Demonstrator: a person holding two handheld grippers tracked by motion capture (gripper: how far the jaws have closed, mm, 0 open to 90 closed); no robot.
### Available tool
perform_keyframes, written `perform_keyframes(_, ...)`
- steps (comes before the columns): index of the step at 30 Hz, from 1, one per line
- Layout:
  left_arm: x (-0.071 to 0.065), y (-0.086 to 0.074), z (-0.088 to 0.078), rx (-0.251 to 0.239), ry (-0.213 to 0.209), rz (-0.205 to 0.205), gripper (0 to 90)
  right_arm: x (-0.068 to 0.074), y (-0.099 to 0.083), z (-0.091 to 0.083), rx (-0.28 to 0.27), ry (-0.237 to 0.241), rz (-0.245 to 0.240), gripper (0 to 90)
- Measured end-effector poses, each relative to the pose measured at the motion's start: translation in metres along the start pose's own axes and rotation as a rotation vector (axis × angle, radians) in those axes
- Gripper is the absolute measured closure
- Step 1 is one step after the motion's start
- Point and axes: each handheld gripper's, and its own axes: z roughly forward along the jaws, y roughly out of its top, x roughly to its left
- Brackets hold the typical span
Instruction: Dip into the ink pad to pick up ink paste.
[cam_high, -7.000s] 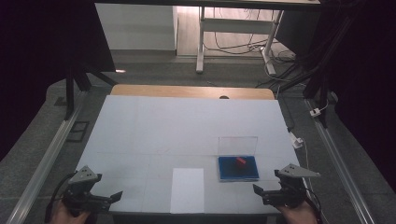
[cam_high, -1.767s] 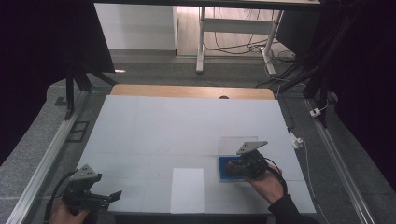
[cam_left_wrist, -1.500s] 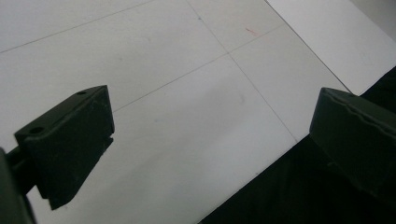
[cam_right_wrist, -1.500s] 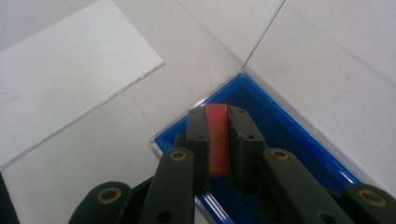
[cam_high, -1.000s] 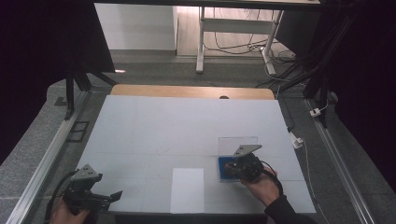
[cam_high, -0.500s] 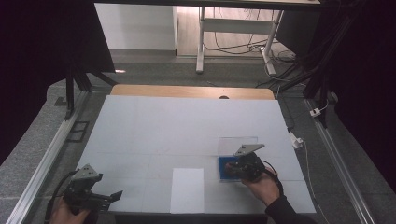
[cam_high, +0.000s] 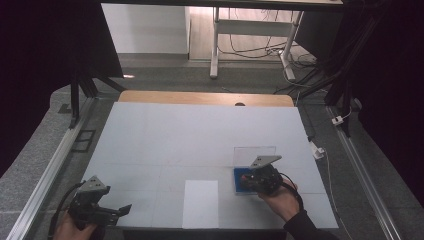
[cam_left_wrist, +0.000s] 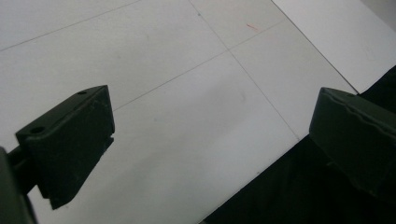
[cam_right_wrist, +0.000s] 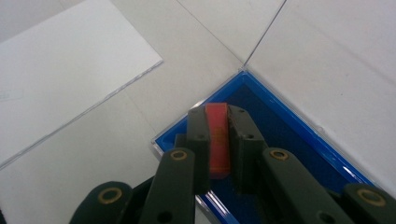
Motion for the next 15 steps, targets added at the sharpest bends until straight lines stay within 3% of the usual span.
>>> perform_keyframes(7,0.001,0.000,0.000,-0.003,-0.007,-0.002,0.6,-0.007,-0.001,-0.005,-0.038,0.031,0.044,79.6)
perform_keyframes(15,0.001,0.000,0.000,-0.006,-0.012,-0.004,0.6,-0.016,-0.002,-0.015,-0.067,-0.010,0.062,79.6)
